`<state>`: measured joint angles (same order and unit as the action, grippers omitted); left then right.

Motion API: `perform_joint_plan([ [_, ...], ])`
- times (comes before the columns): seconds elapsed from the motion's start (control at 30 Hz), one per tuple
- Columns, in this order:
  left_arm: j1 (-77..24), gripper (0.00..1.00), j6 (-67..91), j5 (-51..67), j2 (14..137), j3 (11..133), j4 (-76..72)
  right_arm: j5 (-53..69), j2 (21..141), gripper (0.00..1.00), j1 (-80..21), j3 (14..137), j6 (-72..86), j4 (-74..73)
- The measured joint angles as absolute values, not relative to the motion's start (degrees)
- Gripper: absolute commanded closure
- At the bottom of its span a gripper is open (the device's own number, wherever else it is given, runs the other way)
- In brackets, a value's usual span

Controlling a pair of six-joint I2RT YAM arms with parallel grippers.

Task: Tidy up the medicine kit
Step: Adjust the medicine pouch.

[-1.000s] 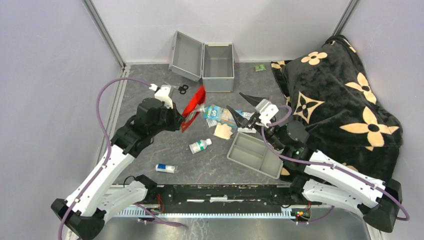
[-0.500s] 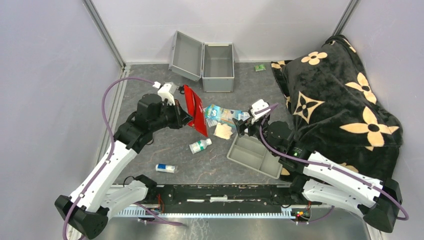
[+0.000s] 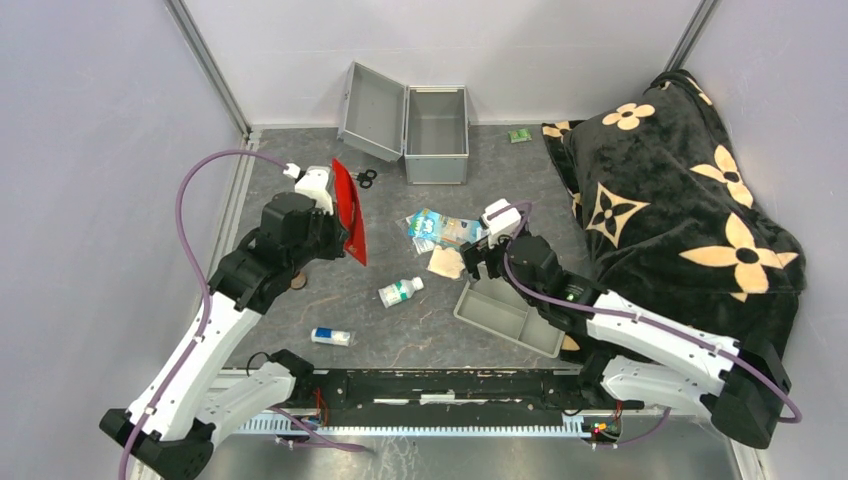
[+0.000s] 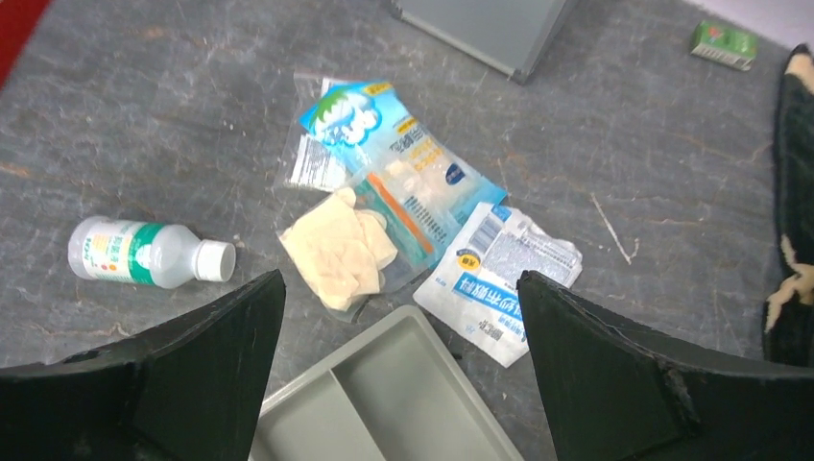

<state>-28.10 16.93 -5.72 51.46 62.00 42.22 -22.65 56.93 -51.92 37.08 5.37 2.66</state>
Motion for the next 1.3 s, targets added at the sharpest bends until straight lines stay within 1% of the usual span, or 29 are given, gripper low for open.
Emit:
perform_joint_plan([
  [0.17,-28.10,0.98,14.90,-10.33,49.01,58.87,43.75,-21.28,63.35,0.02,-51.22,41.43,7.60,-2.68],
  [0.3,-28.12,0.98,13.67,-10.35,51.70,58.41,44.56,-20.08,66.63,0.03,-50.70,43.42,9.72,-4.99],
  [0.47,-30.02,0.98,13.61,-10.59,56.12,58.41,45.12,-18.22,66.81,0.03,-48.64,43.42,13.13,-6.07],
  [0.73,-31.59,0.98,13.47,-12.08,54.81,58.41,45.39,-11.90,66.83,0.04,-44.91,42.96,16.19,-6.72],
  [0.87,-31.59,0.98,11.81,-11.94,55.31,58.41,45.47,-6.46,66.81,0.04,-44.88,41.43,15.35,-5.80],
  [1.0,-31.59,0.98,11.49,-11.97,56.21,58.59,46.22,-3.60,66.76,0.02,-44.88,40.93,14.06,-5.69],
  [1.13,-31.59,0.98,11.42,-12.05,56.97,59.75,47.51,-5.41,66.04,0.02,-44.88,40.93,14.28,-5.69],
  [1.3,-31.59,0.98,11.42,-13.56,56.71,63.46,47.90,-11.86,64.34,0.02,-44.88,41.04,16.32,-6.17],
])
